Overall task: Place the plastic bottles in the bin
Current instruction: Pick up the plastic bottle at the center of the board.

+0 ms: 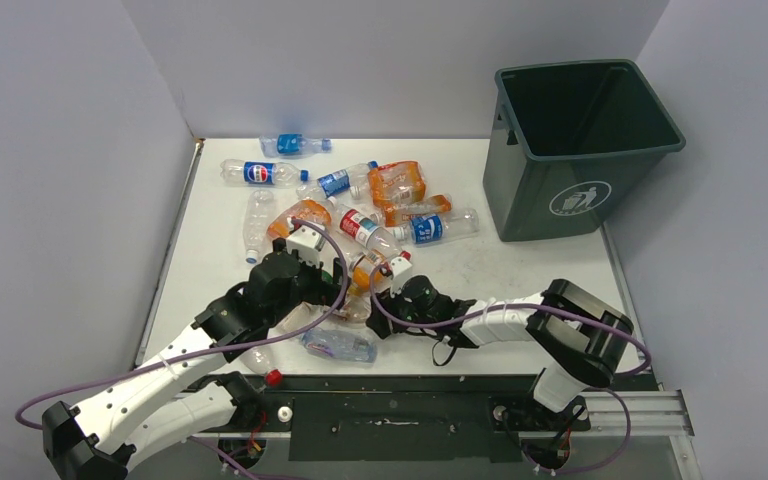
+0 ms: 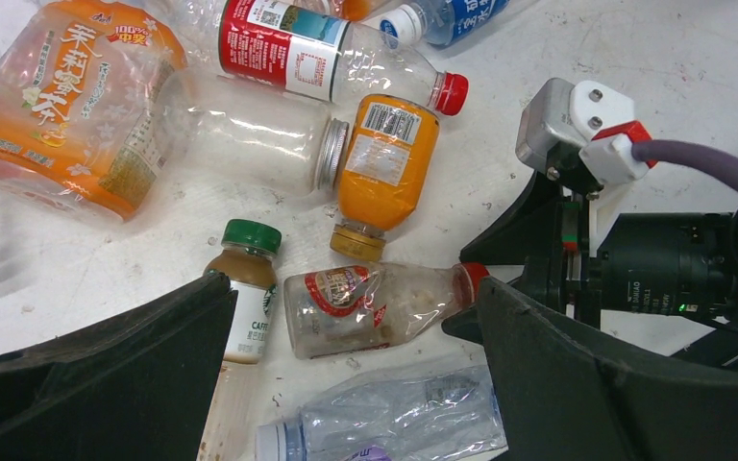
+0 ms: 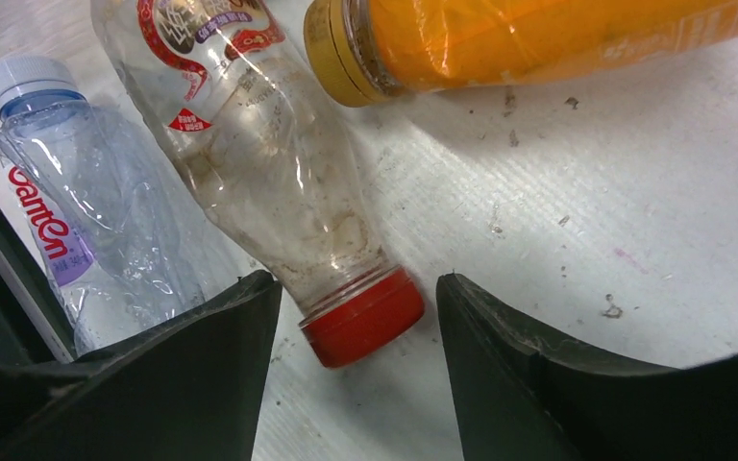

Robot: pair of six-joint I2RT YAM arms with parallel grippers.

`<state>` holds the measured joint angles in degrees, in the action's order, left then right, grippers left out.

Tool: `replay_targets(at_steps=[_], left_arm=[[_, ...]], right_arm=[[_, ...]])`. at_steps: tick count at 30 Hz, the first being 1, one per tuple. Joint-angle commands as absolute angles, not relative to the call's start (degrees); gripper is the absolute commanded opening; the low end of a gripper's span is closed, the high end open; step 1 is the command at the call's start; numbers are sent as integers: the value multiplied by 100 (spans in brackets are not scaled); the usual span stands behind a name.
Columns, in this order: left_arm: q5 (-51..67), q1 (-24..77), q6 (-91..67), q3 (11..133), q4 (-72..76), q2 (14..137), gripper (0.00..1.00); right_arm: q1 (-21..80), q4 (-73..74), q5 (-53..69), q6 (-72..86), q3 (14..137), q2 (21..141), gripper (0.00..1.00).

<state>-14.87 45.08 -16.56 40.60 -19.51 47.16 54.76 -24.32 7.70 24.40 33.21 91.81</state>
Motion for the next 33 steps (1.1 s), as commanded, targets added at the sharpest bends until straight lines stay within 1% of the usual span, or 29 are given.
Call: replay_targets(at_steps=[1,4,8,12,14,15,18,22,25,27,29,33], left_arm=[[-1450,4543,-1714,4096,-1722,4685,96],[-1450,4543,-1715,4096,-1714,4693,96],[-1441,4565,-1715,4080,-1703,4670,96],[-1380,4590,-1656,4048,-1584,4577,96],[-1312,4601,-1573,4033,-1476,4490,96],[-1244,4609,-1520,4038,-1426,4428,96],[-900,4620,-1372,4264,-1353,4246,96],[361,4651,-868,4779,-1382,4194,96],[1390,4776,192,5141,-1869,4417,96],[1731,4993,1160,5358,-2468,4605,96],[1365,5411,2129,5464,-3060,4753,96],[-223,6154,3654,5356,-3487,5067,96]], right_arm=[[5561,-2566,670,2379,3340,9252,55],[5550,-2567,608,2418,3224,9141,41],[5553,-2333,554,2392,3115,8702,29],[5559,-1586,486,2318,3097,7864,18],[5554,-1005,437,2295,3185,7365,8],[5555,-678,390,2306,3262,7110,6],[5549,459,267,2345,3577,6468,5],[5452,1905,105,2370,4176,5960,5],[5393,3083,173,2308,4819,5990,5],[5395,3486,388,2282,5141,5985,5],[5396,3720,566,2274,5381,5921,5],[5395,3938,848,2204,5758,5787,5]])
